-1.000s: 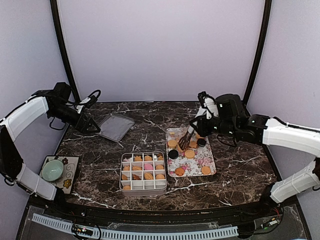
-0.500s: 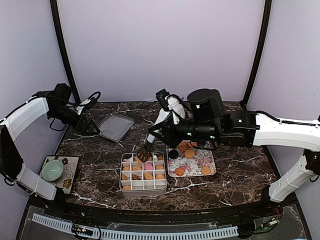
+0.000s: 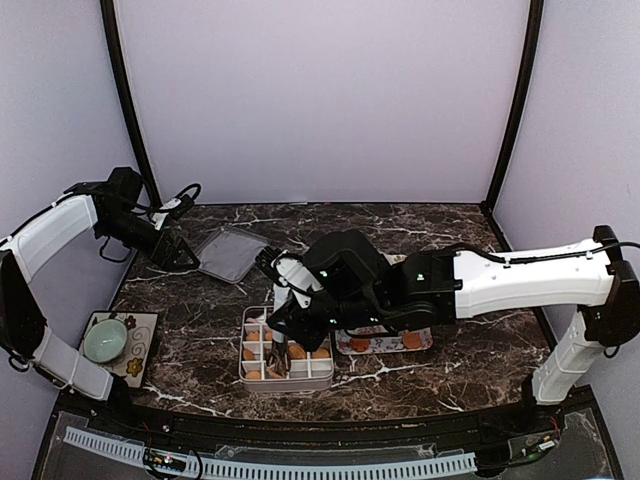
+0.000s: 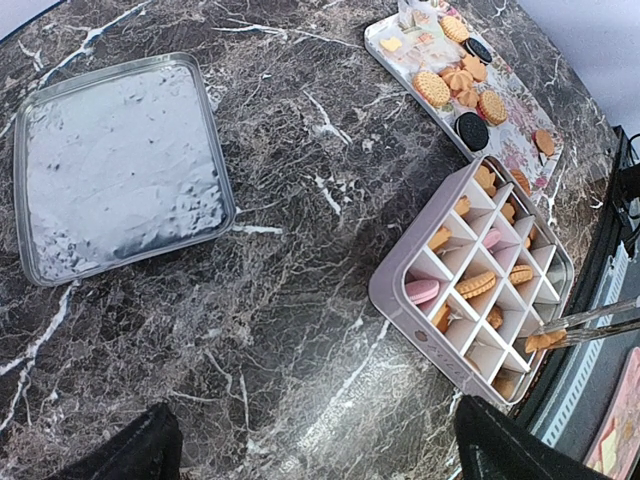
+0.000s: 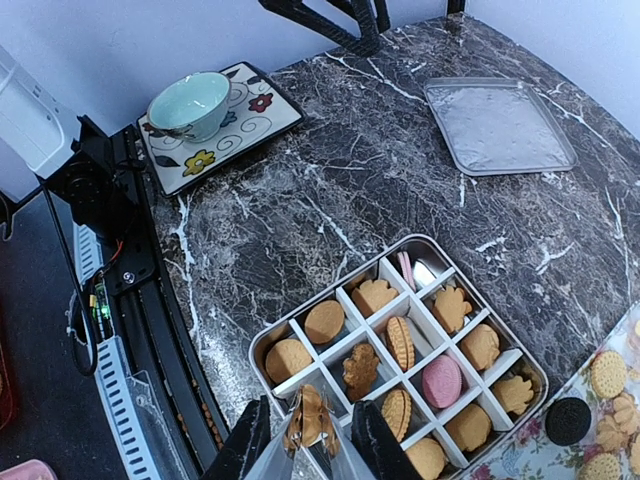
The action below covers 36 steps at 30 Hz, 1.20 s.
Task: Pack the cookies
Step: Place the fake cookies in the empty pocket of the box, then pick up the fake cookies from the plate.
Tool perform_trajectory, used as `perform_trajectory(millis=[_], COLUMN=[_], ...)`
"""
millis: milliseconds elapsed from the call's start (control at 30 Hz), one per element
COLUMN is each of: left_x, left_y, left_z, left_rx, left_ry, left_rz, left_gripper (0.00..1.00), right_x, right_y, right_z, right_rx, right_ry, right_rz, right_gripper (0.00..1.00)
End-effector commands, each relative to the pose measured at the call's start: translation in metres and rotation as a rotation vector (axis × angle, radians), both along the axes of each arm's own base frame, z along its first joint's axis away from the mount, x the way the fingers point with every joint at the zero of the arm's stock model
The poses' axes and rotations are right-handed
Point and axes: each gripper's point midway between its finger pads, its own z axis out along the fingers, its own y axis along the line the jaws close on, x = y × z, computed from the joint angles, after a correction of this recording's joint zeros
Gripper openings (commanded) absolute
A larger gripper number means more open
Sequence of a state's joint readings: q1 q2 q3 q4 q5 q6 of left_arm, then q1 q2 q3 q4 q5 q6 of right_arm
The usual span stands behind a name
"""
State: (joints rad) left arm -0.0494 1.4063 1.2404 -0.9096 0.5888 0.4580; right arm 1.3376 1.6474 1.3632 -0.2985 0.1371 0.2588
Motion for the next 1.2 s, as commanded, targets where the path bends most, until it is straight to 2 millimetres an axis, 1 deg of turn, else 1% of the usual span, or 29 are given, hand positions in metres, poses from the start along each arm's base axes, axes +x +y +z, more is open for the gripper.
perform_trajectory(millis=[0,133,300,333,433,500,533,733,800,867,900,1000,1167], left_x=[-0.006,-0.006,-0.006,-0.006,-0.006,-0.006,-0.005,-0.006,-0.006,-0.006,-0.006,-0.008,-0.009], left_y=[0.000,0.000,0.000,-0.001,-0.001,-0.002,-0.002,-0.004,-0.004,-0.004,-0.004,-0.004,-0.003], left_z=[-0.001,-0.001,0.001,0.002,0.002,0.002,0.002,0.004,0.004,0.004,0.004,0.003,0.002], left_rx=[-0.011,-0.013,-0.015,-0.016,-0.019,-0.024,-0.026,-0.035,-0.037,-0.036,-0.037,-0.037,-0.033], left_ry=[0.014,0.015,0.011,0.008,0.008,0.010,0.011,0.011,0.012,0.011,0.011,0.013,0.016], left_rz=[0.007,0.007,0.004,0.001,0.001,-0.001,-0.002,-0.005,-0.005,-0.006,-0.006,-0.009,-0.009], left_gripper=[0.98,0.98,0.98,0.98,0.97,0.97,0.97,0.97,0.97,0.97,0.97,0.96,0.96], right_x=[0.001,0.003,0.005,0.006,0.007,0.008,0.008,0.013,0.015,0.015,0.015,0.016,0.020], right_y=[0.010,0.012,0.014,0.014,0.013,0.011,0.010,0.003,0.002,-0.003,-0.004,-0.006,-0.009], right_z=[0.029,0.021,0.017,0.017,0.020,0.024,0.027,0.042,0.041,0.056,0.059,0.062,0.056], right_rx=[0.088,0.079,0.073,0.072,0.079,0.089,0.095,0.140,0.146,0.192,0.204,0.221,0.204], right_ry=[-0.031,-0.034,-0.037,-0.039,-0.041,-0.044,-0.047,-0.062,-0.054,-0.049,-0.043,-0.034,-0.033], right_rz=[-0.005,-0.013,-0.023,-0.026,-0.033,-0.040,-0.044,-0.070,-0.075,-0.073,-0.070,-0.068,-0.087], right_gripper=[0.00,0.00,0.00,0.02,0.13,0.24,0.26,0.31,0.32,0.34,0.35,0.35,0.33])
